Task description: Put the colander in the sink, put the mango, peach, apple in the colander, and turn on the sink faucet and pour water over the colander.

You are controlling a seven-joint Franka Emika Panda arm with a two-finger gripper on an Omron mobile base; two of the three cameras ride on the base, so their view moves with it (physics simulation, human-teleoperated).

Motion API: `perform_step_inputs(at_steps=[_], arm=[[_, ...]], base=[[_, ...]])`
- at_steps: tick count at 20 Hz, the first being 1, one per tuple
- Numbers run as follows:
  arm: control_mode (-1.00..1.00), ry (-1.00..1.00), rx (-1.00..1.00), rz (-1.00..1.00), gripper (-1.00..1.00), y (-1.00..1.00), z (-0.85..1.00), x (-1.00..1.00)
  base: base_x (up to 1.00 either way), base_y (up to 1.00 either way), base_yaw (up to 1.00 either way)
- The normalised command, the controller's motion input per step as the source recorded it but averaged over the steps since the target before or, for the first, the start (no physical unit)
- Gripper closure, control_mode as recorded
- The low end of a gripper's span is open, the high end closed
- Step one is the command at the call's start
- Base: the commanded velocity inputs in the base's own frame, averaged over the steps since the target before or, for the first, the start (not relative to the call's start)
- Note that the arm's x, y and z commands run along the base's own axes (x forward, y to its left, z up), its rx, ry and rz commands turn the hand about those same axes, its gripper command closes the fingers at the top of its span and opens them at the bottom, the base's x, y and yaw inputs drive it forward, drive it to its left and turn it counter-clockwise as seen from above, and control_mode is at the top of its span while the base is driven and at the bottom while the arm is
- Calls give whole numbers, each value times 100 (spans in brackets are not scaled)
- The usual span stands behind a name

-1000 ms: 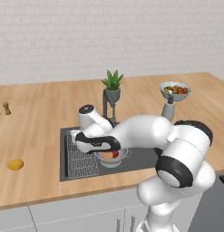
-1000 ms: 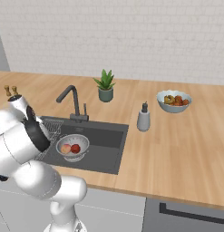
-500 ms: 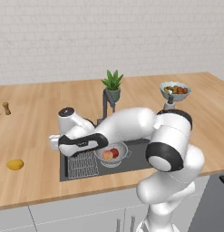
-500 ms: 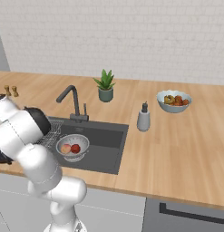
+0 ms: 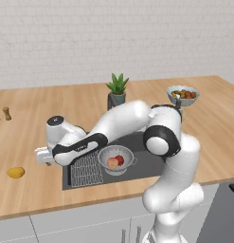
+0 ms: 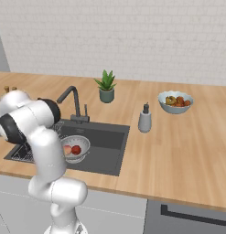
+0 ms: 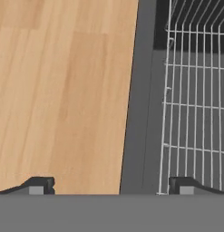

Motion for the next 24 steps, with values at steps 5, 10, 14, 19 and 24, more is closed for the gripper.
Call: perform_step_inputs(at_steps=[5,10,14,19,24], arm=[[-100,-2,0,10,-100,58,-11,31],[-100,-2,0,4,-100,63,-2,13],[-100,0,0,1,-100,53,0,4],[-100,1,0,8,-100,44,0,1],[-100,6,0,20,-100,25,0,0]], base=[[0,0,0],[0,0,0],[0,0,0],[0,0,0],[0,0,0]])
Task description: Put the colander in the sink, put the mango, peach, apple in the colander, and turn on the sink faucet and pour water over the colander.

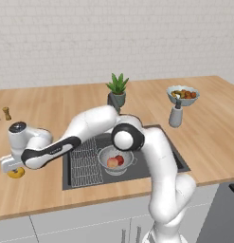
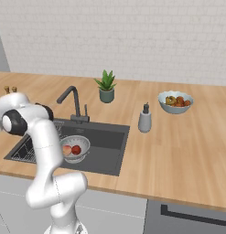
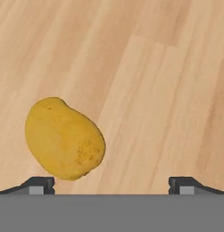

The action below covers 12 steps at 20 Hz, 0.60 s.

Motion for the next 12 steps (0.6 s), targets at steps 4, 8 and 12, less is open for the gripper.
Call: perform_step_inputs(at_steps=[4,8,12], arm=[[-100,2,0,24,-100,15,0,5],[-100,0,-1,12,-100,32,-2,7],[-100,0,-1,9,-100,30,-7,0]], base=[[0,0,0],[0,0,0],[0,0,0]])
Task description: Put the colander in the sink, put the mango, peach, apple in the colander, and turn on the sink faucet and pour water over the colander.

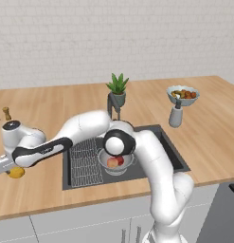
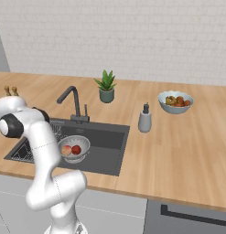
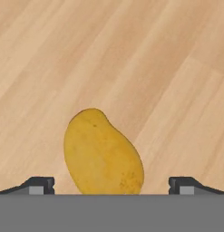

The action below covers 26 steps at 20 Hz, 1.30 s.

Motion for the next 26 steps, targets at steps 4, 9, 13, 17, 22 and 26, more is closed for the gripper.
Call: perform_step_inputs(at_steps=[4,9,13,17,22,26], arm=[[-100,0,-1,5,-100,17,-18,0],[-100,0,0,1,-100,0,-20,2],[-100,0,0,1,-100,0,-24,0],[-100,0,0,1,-100,0,-24,1],[-100,0,0,1,100,0,-23,3],[-100,0,0,0,100,0,-5,3]], base=[[0,0,0],[0,0,0],[0,0,0],[0,0,0],[0,0,0],[0,0,0]])
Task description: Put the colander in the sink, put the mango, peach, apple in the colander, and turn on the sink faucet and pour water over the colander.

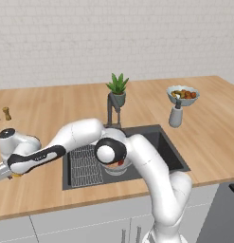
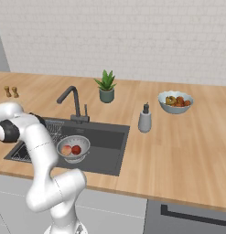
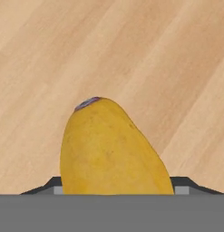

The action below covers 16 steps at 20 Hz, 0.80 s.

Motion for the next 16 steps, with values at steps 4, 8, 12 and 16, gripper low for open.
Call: perform_step_inputs(at_steps=[4,8,12,16], arm=[[-100,-6,0,0,100,-29,0,-8],[-100,-6,0,-6,100,-66,6,-33],[-100,-1,1,-20,100,-85,15,-9],[-100,0,0,-25,100,-94,22,0]], base=[[0,0,0],[0,0,0],[0,0,0],[0,0,0]])
